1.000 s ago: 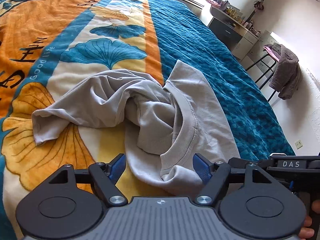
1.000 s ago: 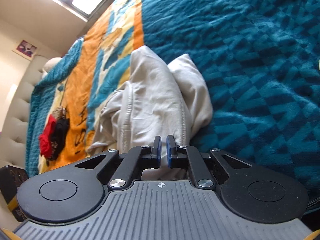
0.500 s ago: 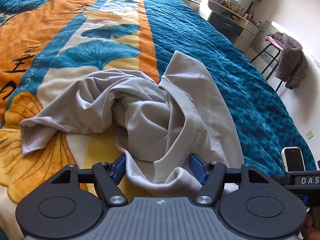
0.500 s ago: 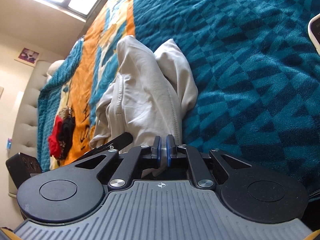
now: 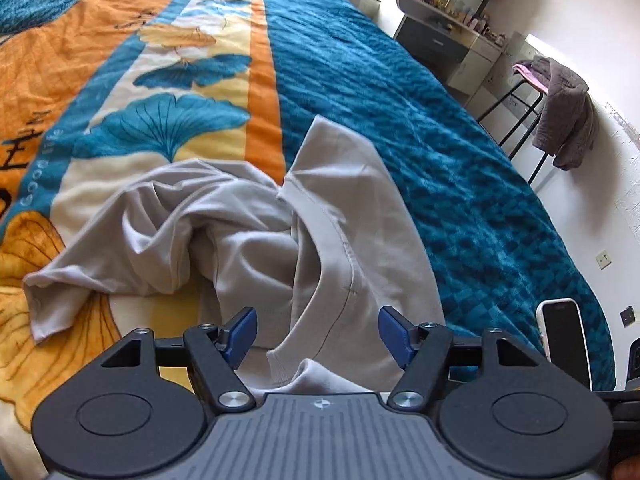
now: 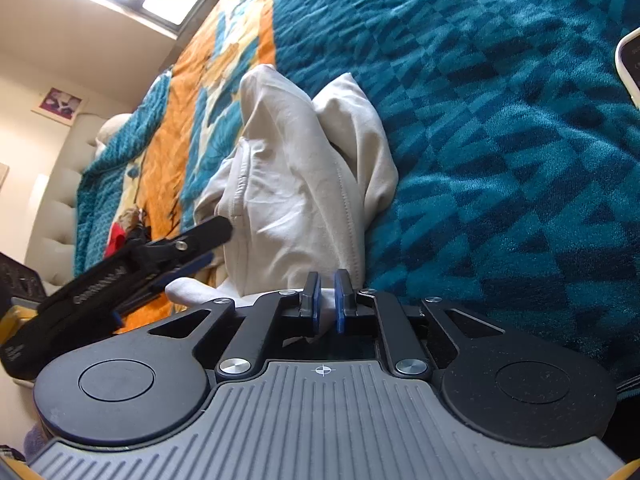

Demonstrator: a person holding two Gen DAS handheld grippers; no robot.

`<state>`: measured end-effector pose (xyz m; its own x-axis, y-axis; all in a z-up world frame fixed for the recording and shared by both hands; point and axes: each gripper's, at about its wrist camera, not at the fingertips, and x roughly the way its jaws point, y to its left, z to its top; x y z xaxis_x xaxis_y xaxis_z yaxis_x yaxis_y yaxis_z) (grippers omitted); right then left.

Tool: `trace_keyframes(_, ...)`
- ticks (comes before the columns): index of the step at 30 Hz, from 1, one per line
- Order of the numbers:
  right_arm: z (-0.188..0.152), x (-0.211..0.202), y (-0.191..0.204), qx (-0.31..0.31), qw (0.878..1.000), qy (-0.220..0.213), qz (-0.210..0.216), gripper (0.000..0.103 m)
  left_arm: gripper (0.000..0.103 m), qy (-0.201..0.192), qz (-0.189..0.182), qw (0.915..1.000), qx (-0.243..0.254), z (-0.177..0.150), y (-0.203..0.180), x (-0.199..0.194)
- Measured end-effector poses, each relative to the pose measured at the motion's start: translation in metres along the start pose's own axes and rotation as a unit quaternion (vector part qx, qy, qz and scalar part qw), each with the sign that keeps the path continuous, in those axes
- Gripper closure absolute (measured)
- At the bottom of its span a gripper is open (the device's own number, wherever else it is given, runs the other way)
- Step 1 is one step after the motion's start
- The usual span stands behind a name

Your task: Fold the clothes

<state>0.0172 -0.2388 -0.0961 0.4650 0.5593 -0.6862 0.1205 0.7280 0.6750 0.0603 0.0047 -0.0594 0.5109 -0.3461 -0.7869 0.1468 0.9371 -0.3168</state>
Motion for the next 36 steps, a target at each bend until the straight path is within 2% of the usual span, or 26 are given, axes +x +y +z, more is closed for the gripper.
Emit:
trace_keyframes(4, -0.001, -0.001, 0.001, -0.005, 1.000, 0.001, -0.001, 0.087, 0.059, 0.010, -0.013, 0.9999, 0.000, -0.007, 0.004, 0.007)
trace_keyframes(5, -0.001, -0.001, 0.002, -0.006, 1.000, 0.002, 0.000, 0.085, 0.075, 0.007, -0.018, 0.9998, 0.001, -0.007, 0.004, 0.006)
trace_keyframes(6, -0.001, -0.002, 0.002, -0.006, 1.000, 0.002, 0.000, 0.079, 0.096, 0.003, -0.022, 0.9997, 0.003, -0.007, 0.003, 0.004)
trace_keyframes(8, -0.001, -0.006, 0.003, 0.000, 1.000, -0.005, 0.009, 0.066, 0.097, -0.012, -0.019, 0.9997, 0.008, -0.003, 0.002, -0.002)
trace_keyframes(10, 0.000, -0.015, 0.008, -0.011, 0.999, -0.030, -0.007, 0.047, 0.098, -0.042, -0.003, 0.9988, 0.025, 0.002, -0.002, -0.013)
trace_keyframes(12, 0.001, -0.021, 0.012, -0.028, 0.998, -0.055, -0.028, 0.047, 0.099, -0.076, -0.001, 0.9964, 0.039, 0.010, -0.005, -0.029)
trace_keyframes(15, 0.008, -0.008, 0.018, -0.044, 0.997, -0.043, -0.037, 0.049, 0.099, -0.119, -0.004, 0.9903, 0.072, 0.020, -0.016, -0.053)
trace_keyframes(18, 0.012, 0.019, 0.034, -0.057, 0.998, -0.016, -0.013, 0.074, 0.100, -0.164, -0.021, 0.9812, 0.099, 0.029, -0.026, -0.077)
trace_keyframes(21, 0.017, 0.047, 0.054, -0.067, 0.998, 0.007, 0.018, 0.087, 0.101, -0.204, -0.039, 0.9699, 0.127, 0.040, -0.039, -0.097)
trace_keyframes(23, 0.022, 0.062, 0.074, -0.038, 0.994, -0.006, 0.103, 0.088, 0.101, -0.231, -0.050, 0.9598, 0.151, 0.043, -0.050, -0.112)
trace_keyframes(25, 0.026, 0.071, 0.088, -0.003, 0.983, -0.014, 0.185, 0.088, 0.101, -0.254, -0.044, 0.9452, 0.200, 0.035, -0.063, -0.128)
trace_keyframes(27, 0.024, 0.074, 0.091, 0.025, 0.977, 0.001, 0.211, 0.087, 0.101, -0.257, -0.022, 0.9312, 0.258, 0.018, -0.071, -0.135)
trace_keyframes(28, 0.020, 0.071, 0.087, 0.033, 0.980, 0.015, 0.194, 0.083, 0.101, -0.242, -0.016, 0.9293, 0.278, 0.007, -0.070, -0.131)
trace_keyframes(30, 0.008, 0.054, 0.065, 0.035, 0.993, 0.026, 0.109, 0.078, 0.101, -0.202, -0.023, 0.9311, 0.303, -0.017, -0.064, -0.119)
trace_keyframes(31, 0.002, 0.039, 0.050, 0.033, 0.997, 0.012, 0.067, 0.077, 0.101, -0.180, -0.035, 0.9331, 0.309, -0.030, -0.061, -0.110)
trace_keyframes(33, -0.005, 0.007, 0.018, 0.044, 0.999, -0.027, 0.009, 0.077, 0.101, -0.136, -0.072, 0.9372, 0.313, -0.053, -0.061, -0.089)
trace_keyframes(36, 0.003, -0.031, -0.016, 0.074, 0.994, -0.068, -0.039, 0.077, 0.101, -0.097, -0.121, 0.9330, 0.325, -0.082, -0.078, -0.057)
